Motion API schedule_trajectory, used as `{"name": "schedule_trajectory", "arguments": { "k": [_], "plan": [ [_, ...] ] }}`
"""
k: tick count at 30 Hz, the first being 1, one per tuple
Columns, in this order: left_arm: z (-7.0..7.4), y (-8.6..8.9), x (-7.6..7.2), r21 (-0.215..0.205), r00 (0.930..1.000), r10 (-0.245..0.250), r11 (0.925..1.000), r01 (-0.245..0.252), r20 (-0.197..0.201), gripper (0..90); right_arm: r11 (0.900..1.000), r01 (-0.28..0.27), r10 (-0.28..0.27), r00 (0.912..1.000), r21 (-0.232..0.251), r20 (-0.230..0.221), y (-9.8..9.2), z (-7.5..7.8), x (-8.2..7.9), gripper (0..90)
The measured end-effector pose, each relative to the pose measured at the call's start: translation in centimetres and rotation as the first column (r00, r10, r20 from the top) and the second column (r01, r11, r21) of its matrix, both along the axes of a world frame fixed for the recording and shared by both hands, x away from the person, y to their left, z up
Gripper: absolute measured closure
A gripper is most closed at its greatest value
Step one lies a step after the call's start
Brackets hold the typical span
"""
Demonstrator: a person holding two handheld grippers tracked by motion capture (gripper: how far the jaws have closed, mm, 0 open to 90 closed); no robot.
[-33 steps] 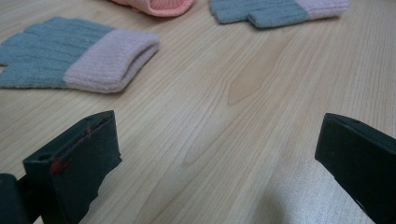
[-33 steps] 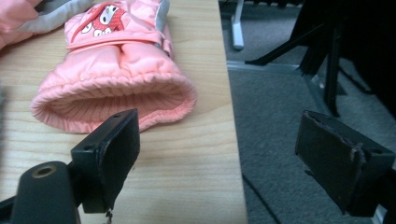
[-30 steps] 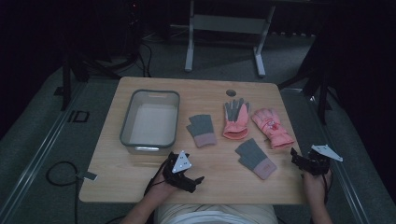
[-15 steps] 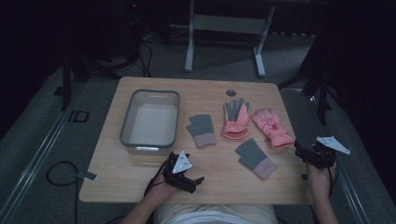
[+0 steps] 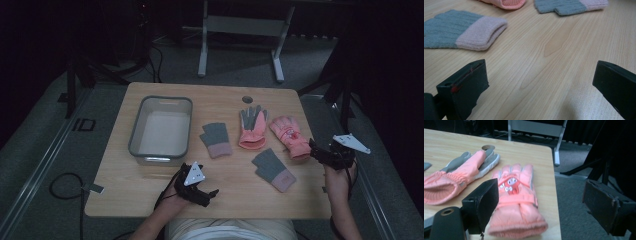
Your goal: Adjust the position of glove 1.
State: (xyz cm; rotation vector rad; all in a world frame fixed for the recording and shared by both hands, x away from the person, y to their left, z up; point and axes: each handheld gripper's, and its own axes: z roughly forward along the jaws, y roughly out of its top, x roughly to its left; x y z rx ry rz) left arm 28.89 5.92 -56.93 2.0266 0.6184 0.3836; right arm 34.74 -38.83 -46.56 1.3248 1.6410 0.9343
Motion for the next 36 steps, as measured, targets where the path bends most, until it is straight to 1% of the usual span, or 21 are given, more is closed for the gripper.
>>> {"name": "schedule_trajectory", "arguments": {
  "k": [1, 4, 6, 10, 11, 13, 17, 19, 20, 21, 24, 27, 29, 30, 31, 32, 33, 35, 36],
  "plan": [
    [0.0, 0.0, 0.0, 0.001, 1.0000, -0.001, 1.0000, 0.001, 0.001, 0.0, 1.000, -0.002, 0.002, 1.0000, -0.005, 0.001, 0.2, 0.3, 0.2, 13.6],
    [0.0, 0.0, 0.0, 0.002, 1.0000, -0.004, 1.0000, 0.004, 0.003, 0.0, 1.000, -0.011, 0.011, 0.9999, 0.021, -0.012, 0.8, 1.2, 0.7, 14.4],
    [0.0, 0.0, 0.0, 0.002, 1.0000, -0.006, 1.0000, 0.006, 0.004, 0.0, 0.999, -0.022, 0.023, 0.9997, 0.031, -0.011, 1.3, 1.8, 1.0, 15.6],
    [0.0, 0.0, 0.0, 0.005, 1.0000, -0.005, 1.0000, 0.005, 0.004, 0.0, 0.998, -0.042, 0.043, 0.9983, 0.047, -0.040, 2.2, 2.3, 1.5, 16.1],
    [0.0, 0.0, 0.0, 0.006, 1.0000, -0.003, 1.0000, 0.003, 0.005, 0.0, 0.998, -0.050, 0.051, 0.9981, 0.050, -0.035, 2.4, 2.4, 1.6, 16.1],
    [0.0, 0.0, -0.1, 0.010, 1.0000, -0.004, 0.9999, 0.004, 0.009, 0.0, 0.997, -0.060, 0.062, 0.9974, 0.044, -0.037, 2.9, 2.5, 1.8, 16.1],
    [0.0, -0.1, -0.1, 0.011, 1.0000, -0.006, 0.9999, 0.006, 0.007, 0.0, 0.995, -0.085, 0.086, 0.9959, 0.043, -0.025, 3.7, 2.9, 2.2, 16.7],
    [0.0, -0.1, -0.1, 0.012, 1.0000, -0.006, 0.9999, 0.006, 0.006, 0.0, 0.994, -0.102, 0.103, 0.9933, 0.026, -0.051, 4.4, 2.8, 2.6, 16.4],
    [0.0, -0.1, -0.1, 0.012, 1.0000, -0.006, 0.9999, 0.006, 0.006, 0.0, 0.994, -0.102, 0.103, 0.9933, 0.026, -0.051, 4.4, 2.8, 2.6, 16.4],
    [0.0, -0.1, -0.1, 0.010, 1.0000, -0.002, 1.0000, 0.002, 0.007, 0.0, 0.991, -0.128, 0.130, 0.9890, 0.028, -0.071, 5.3, 2.6, 3.1, 14.7],
    [0.0, 0.0, 0.0, 0.007, 1.0000, 0.002, 1.0000, -0.002, 0.005, 0.0, 0.987, -0.155, 0.158, 0.9842, 0.050, -0.079, 6.1, 2.5, 3.4, 13.5],
    [0.0, -0.1, -0.1, 0.010, 1.0000, -0.001, 0.9999, 0.001, 0.006, 0.0, 0.982, -0.179, 0.183, 0.9795, 0.057, -0.084, 7.1, 2.5, 3.8, 13.2],
    [0.0, -0.1, -0.1, 0.011, 1.0000, -0.003, 0.9999, 0.003, 0.006, 0.0, 0.974, -0.208, 0.215, 0.9725, 0.089, -0.088, 7.8, 2.5, 4.0, 11.9],
    [0.0, -0.1, -0.1, 0.011, 1.0000, -0.003, 0.9999, 0.003, 0.006, 0.0, 0.974, -0.208, 0.215, 0.9725, 0.089, -0.088, 7.8, 2.5, 4.0, 11.9],
    [0.0, -0.1, -0.1, 0.010, 1.0000, 0.000, 1.0000, 0.000, 0.007, 0.0, 0.970, -0.220, 0.230, 0.9691, 0.101, -0.090, 8.1, 2.5, 4.2, 11.9],
    [0.0, -0.1, -0.1, 0.009, 1.0000, -0.001, 1.0000, 0.001, 0.007, 0.0, 0.967, -0.234, 0.243, 0.9663, 0.101, -0.085, 8.9, 2.4, 4.4, 11.9],
    [0.0, -0.1, -0.1, 0.009, 1.0000, -0.003, 1.0000, 0.003, 0.007, 0.0, 0.963, -0.249, 0.258, 0.9622, 0.103, -0.087, 9.3, 2.3, 4.5, 10.9],
    [0.0, -0.1, -0.1, 0.010, 1.0000, -0.005, 0.9999, 0.005, 0.008, 0.0, 0.958, -0.268, 0.277, 0.9573, 0.104, -0.082, 10.2, 2.1, 4.8, 10.9],
    [0.0, -0.1, -0.1, 0.011, 1.0000, -0.006, 0.9999, 0.006, 0.007, 0.0, 0.953, -0.285, 0.293, 0.9528, 0.098, -0.079, 10.7, 2.1, 4.9, 11.0]
  ]
}}
